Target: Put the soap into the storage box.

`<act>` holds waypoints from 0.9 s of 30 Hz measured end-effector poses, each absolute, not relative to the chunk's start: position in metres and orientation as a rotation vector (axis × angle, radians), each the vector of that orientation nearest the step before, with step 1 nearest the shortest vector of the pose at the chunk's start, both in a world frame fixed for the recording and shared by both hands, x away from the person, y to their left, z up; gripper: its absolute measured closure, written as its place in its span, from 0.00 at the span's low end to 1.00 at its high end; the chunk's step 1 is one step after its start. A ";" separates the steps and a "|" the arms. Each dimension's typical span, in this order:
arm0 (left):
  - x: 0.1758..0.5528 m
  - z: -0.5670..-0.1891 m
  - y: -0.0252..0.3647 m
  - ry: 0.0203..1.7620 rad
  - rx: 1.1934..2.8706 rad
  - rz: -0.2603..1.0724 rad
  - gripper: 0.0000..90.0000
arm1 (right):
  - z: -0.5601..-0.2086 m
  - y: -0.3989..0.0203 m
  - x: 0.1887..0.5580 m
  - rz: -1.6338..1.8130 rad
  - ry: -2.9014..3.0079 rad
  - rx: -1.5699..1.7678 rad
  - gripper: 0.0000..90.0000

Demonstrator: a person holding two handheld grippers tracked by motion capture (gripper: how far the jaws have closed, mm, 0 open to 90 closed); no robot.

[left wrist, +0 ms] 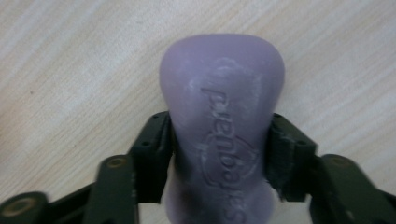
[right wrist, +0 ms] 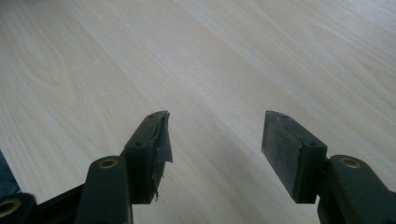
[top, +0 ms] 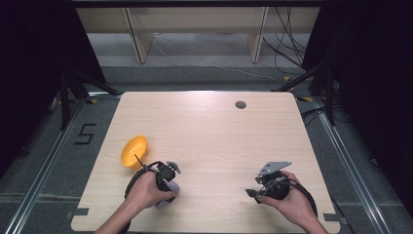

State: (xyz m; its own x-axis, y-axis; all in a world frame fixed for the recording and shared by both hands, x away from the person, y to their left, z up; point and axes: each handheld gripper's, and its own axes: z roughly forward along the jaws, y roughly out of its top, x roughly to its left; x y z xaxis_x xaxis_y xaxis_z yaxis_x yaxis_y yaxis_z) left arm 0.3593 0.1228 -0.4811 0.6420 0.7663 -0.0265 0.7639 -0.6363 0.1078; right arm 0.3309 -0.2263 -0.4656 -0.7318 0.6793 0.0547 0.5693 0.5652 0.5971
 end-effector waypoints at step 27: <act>0.358 -0.464 0.138 1.328 2.671 0.018 0.55 | -0.465 -0.227 0.331 0.901 2.616 1.051 0.46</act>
State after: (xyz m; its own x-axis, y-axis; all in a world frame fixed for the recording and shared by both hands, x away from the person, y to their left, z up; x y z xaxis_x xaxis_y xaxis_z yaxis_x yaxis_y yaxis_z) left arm 0.3578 0.1379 -0.4637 0.6061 0.7931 -0.0594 0.7912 -0.5936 0.1471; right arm 0.3311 -0.2269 -0.4653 -0.7335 0.6775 0.0545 0.5672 0.5660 0.5982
